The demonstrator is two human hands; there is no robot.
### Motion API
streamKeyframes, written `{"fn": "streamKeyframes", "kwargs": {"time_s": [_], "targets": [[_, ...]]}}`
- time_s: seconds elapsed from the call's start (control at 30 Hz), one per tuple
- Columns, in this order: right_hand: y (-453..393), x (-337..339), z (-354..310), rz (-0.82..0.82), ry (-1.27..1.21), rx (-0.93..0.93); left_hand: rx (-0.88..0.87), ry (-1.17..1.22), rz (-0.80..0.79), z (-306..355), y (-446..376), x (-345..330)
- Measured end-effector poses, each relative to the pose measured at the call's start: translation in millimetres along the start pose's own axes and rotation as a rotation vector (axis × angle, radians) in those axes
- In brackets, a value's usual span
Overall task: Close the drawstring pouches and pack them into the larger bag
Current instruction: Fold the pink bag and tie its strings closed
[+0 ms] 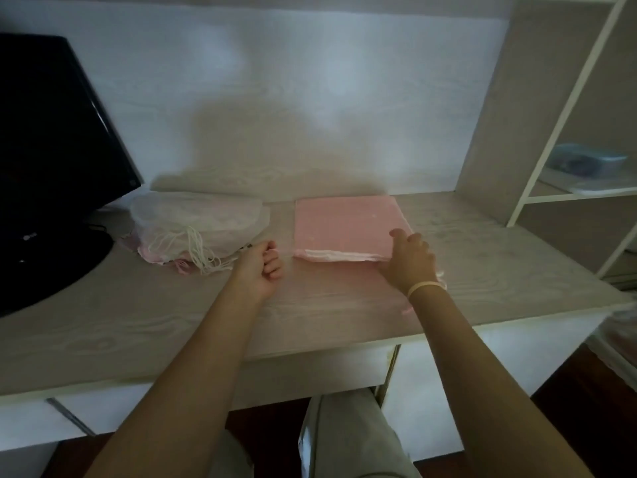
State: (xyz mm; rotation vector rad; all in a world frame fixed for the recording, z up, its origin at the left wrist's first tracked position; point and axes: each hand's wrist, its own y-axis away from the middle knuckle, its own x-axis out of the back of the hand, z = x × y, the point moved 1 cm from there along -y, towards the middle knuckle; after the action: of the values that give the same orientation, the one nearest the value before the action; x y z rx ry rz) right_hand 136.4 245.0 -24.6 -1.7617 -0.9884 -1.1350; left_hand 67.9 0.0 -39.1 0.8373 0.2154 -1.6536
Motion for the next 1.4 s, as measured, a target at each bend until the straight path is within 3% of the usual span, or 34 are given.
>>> {"fn": "streamKeyframes", "kwargs": {"time_s": [0.3,0.4,0.5,0.57,0.63,0.87,1.07,1.2,1.4], "targets": [[-12.5,16.6,51.3,-0.032,-0.428,-0.357,-0.148,0.116,0.152,6.0,-1.8,-6.2],[-9.3,18.2,56.0,-0.193,-0.843,-0.325,-0.174,0.124,0.182,6.6,2.1,-2.8],[-1.1,25.7,54.2,-0.325,-1.436,-0.239,-0.174,0.137,0.217,4.9,2.9,6.3],[-1.6,26.8,59.2,-0.382,-1.860,-0.304,-0.169,0.132,0.270,3.2,1.8,13.9],[-6.1,22.6,66.6,-0.346,-2.088,-0.421,-0.156,0.119,0.299,0.7,0.1,20.0],[-17.1,7.7,80.8,-0.093,-2.107,-0.746,-0.189,0.054,0.475,-2.2,-3.0,28.4],[-23.1,7.0,95.2,0.146,-2.073,-0.841,-0.329,-0.002,0.655,0.9,1.5,24.6],[-24.8,9.7,95.6,0.195,-2.012,-0.846,-0.420,-0.003,0.765,-0.5,5.2,21.3],[-15.6,10.1,73.9,-0.005,-2.017,-0.691,-0.254,-0.147,0.520,-3.7,3.5,8.9]]}}
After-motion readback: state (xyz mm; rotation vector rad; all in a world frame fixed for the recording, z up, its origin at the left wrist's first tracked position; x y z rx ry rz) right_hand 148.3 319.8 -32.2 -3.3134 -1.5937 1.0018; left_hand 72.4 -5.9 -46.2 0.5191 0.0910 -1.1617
